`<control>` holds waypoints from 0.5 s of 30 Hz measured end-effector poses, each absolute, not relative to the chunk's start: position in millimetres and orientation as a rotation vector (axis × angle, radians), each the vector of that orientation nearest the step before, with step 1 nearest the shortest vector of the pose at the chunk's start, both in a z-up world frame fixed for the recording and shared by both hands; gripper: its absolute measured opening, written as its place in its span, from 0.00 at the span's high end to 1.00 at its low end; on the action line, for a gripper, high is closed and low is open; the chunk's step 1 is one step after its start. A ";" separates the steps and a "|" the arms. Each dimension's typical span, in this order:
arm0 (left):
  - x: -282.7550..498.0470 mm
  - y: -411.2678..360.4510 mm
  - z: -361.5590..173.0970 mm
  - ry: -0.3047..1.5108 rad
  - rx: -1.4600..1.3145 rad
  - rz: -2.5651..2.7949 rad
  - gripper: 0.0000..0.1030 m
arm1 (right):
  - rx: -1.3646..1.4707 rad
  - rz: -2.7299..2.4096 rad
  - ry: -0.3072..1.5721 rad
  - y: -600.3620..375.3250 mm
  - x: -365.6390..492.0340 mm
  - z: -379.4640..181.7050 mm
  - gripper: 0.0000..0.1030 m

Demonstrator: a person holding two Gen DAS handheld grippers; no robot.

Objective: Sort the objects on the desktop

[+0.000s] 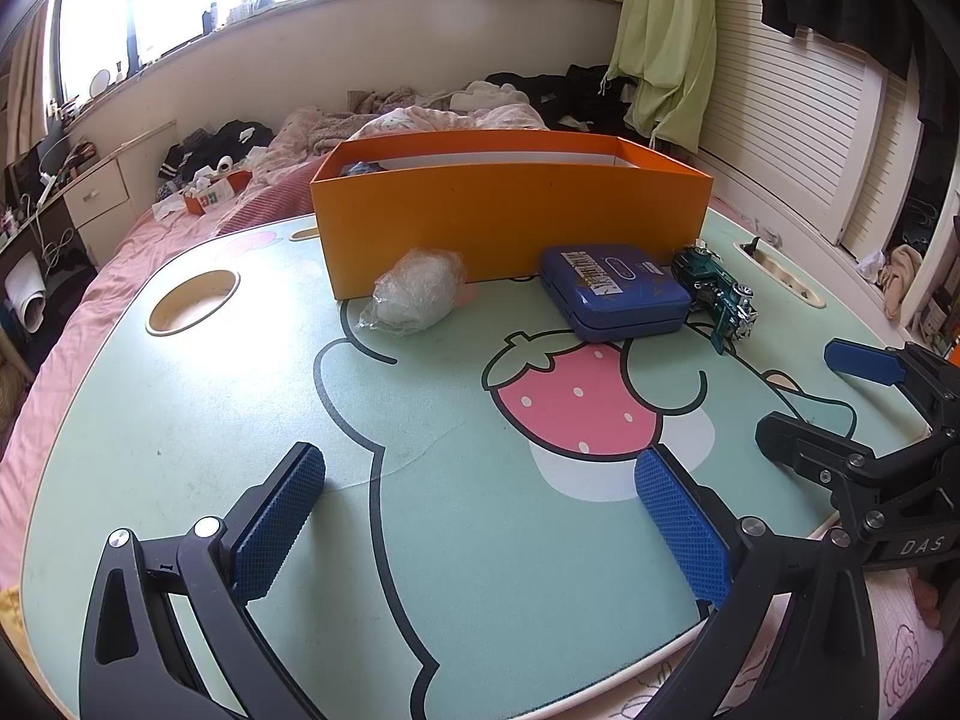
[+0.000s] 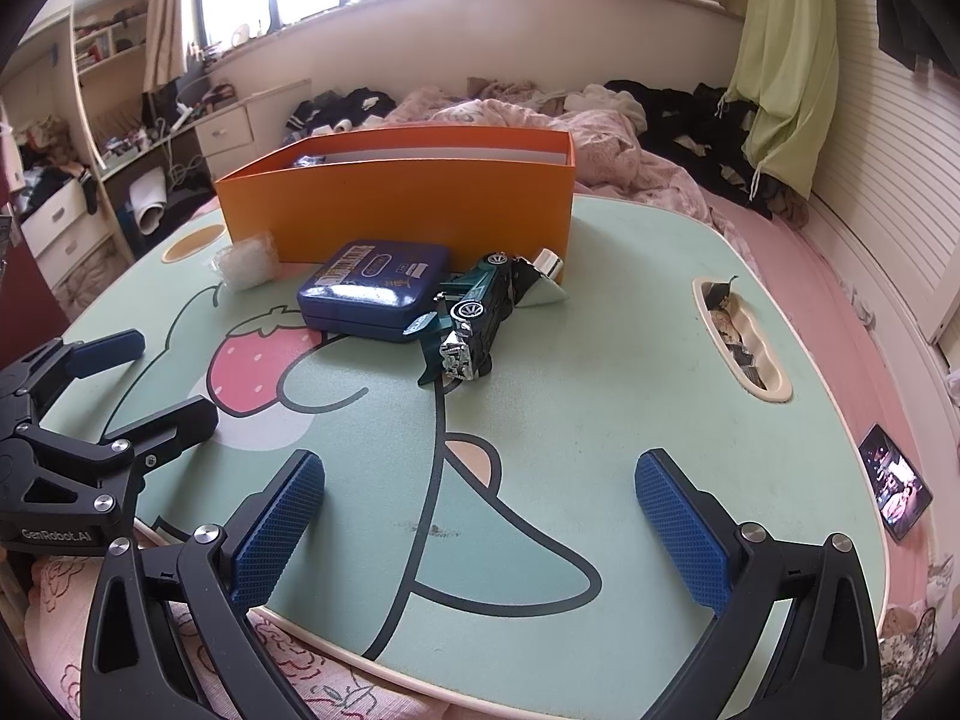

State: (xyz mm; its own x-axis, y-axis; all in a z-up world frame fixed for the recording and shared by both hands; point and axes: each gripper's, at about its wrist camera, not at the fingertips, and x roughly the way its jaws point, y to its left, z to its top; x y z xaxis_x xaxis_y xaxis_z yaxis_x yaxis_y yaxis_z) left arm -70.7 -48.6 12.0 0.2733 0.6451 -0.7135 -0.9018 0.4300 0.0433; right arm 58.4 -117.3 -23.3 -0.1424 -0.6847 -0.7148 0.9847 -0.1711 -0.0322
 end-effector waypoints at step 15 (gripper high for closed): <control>-71.5 -48.8 11.3 0.732 -0.404 1.066 0.00 | 0.710 -1.668 0.479 -136.4 38.4 2.7 0.30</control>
